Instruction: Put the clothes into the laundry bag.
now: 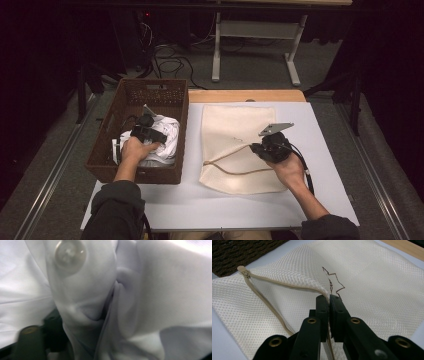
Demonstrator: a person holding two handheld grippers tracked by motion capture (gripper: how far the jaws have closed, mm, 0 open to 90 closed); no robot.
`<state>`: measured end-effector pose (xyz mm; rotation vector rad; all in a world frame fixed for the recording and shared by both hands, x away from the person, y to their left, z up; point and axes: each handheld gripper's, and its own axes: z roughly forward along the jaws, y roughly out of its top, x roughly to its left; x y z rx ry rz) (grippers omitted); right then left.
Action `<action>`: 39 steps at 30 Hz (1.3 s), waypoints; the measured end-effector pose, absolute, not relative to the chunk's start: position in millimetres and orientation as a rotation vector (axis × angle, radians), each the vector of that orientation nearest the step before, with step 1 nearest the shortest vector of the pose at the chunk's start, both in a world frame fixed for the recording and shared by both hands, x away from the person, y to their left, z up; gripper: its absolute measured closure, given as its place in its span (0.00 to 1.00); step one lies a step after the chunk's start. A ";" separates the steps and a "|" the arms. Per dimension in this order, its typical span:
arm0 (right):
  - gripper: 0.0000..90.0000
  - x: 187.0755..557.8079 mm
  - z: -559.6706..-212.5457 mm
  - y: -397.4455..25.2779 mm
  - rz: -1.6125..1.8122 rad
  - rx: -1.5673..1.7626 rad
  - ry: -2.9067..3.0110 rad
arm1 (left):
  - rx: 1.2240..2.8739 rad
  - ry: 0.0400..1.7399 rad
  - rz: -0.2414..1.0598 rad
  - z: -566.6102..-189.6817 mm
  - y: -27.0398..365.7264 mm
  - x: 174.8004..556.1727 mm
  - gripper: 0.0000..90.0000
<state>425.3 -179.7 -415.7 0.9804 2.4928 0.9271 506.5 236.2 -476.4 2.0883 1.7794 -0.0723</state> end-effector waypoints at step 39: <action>0.97 423.6 -405.8 -189.3 0.926 0.981 2.478 | 2.138 1.582 0.299 -357.4 249.3 455.6 0.77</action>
